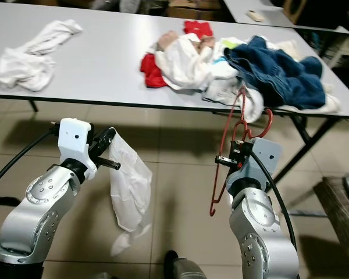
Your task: Hang hanger
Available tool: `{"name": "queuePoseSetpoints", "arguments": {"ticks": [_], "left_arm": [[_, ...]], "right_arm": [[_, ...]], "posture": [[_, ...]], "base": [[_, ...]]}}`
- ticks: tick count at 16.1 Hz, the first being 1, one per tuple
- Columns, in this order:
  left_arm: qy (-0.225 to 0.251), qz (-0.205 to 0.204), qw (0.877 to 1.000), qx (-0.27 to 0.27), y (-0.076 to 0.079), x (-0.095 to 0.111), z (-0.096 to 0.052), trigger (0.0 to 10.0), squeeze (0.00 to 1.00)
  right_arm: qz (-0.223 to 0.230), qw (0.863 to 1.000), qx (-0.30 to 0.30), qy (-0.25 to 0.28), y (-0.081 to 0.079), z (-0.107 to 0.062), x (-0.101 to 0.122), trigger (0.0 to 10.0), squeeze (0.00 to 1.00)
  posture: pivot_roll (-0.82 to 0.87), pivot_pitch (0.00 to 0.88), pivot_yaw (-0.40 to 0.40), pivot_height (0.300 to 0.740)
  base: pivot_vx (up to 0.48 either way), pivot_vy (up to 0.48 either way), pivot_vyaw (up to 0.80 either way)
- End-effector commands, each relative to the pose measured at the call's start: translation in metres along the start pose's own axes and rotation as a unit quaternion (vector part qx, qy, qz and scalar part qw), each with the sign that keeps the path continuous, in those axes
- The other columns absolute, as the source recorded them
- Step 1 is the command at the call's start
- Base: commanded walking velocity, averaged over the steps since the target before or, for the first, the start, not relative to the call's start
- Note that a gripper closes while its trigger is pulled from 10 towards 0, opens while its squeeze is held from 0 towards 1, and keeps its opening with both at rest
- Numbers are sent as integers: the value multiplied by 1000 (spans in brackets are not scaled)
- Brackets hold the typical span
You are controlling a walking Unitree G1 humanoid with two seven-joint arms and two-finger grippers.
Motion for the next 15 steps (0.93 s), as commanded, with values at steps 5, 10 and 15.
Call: {"name": "queuePoseSetpoints", "arguments": {"ticks": [5, 10, 15], "left_arm": [[19, 4, 1000, -1, 1, 8, 1, 10000, 0], [17, 8, 1000, -2, 1, 7, 3, 10000, 0], [16, 2, 1000, 8, -2, 8, 1, 10000, 0]], "right_arm": [[-5, 1000, 12, 7, -1, 1, 3, 10000, 0], [-12, 1000, 10, -2, -1, 0, -1, 10000, 0], [-28, 997, 48, -48, -8, 0, -11, 10000, 0]], "posture": [[25, 76, -43, 740], [22, 72, -43, 740], [32, 81, -47, 740]], "base": [[0, 0, -570], [0, 0, -126], [0, 0, 0]]}}
Point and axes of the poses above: a point about 5 cm out from each wrist's last joint towards the gripper, its own z axis pointing out of the wrist towards the gripper, its own x axis along the axis of the wrist's last joint, y = z × x, the point moved 2 cm from there along z, pointing out of the wrist towards the gripper, and after that the axes turned 9 degrees about z, right-handed, at the moved point
